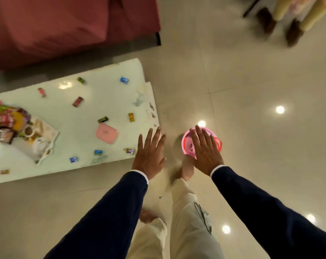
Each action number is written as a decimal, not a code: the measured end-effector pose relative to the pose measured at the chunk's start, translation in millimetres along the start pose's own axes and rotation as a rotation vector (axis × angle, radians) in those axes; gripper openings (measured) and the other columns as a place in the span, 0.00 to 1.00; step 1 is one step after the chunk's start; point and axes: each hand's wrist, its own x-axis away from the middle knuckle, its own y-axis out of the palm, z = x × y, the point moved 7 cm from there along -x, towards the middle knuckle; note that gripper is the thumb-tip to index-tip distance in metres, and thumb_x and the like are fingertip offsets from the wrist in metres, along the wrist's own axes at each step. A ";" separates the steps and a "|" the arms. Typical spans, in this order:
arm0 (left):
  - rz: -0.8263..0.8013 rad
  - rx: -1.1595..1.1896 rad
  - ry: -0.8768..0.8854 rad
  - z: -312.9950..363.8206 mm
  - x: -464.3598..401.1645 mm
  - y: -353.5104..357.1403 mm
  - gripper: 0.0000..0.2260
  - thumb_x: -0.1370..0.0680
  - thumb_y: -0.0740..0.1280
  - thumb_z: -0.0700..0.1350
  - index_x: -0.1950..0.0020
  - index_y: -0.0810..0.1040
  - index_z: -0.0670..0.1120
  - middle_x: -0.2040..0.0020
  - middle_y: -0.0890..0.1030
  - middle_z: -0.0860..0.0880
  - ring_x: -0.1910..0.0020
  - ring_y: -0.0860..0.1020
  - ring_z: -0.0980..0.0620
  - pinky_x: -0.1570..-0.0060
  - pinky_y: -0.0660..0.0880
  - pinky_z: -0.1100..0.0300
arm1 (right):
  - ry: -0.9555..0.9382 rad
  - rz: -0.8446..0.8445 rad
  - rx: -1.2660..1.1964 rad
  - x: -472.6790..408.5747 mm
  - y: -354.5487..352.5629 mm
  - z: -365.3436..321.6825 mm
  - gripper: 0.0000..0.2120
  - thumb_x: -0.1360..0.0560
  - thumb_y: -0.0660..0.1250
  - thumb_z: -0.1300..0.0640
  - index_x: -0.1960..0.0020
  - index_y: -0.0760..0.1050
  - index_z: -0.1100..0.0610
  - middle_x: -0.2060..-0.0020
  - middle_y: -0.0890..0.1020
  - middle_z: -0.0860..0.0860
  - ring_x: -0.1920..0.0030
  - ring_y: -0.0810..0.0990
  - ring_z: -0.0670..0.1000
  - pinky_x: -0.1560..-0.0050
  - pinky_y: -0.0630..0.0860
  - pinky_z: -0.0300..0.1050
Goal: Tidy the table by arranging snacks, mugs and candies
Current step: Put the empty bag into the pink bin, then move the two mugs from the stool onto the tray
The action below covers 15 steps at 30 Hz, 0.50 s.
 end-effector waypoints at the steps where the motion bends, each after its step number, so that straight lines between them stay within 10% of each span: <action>1: 0.023 0.018 -0.029 -11.2 19.7 -7.4 0.39 0.23 0.63 0.58 0.18 0.51 0.47 0.17 0.45 0.43 0.18 0.45 0.39 0.24 0.49 0.35 | -0.031 -0.004 0.021 5.2 -11.6 -19.8 0.42 0.22 0.59 0.40 0.18 0.45 0.59 0.19 0.49 0.60 0.19 0.51 0.63 0.22 0.57 0.64; 15: 0.297 0.166 -0.570 -220.7 351.1 -34.3 0.37 0.20 0.59 0.58 0.17 0.47 0.48 0.17 0.38 0.45 0.18 0.41 0.40 0.24 0.46 0.34 | -0.595 0.167 0.281 77.0 -91.6 -402.6 0.44 0.22 0.64 0.41 0.18 0.42 0.52 0.18 0.46 0.55 0.19 0.50 0.60 0.21 0.51 0.61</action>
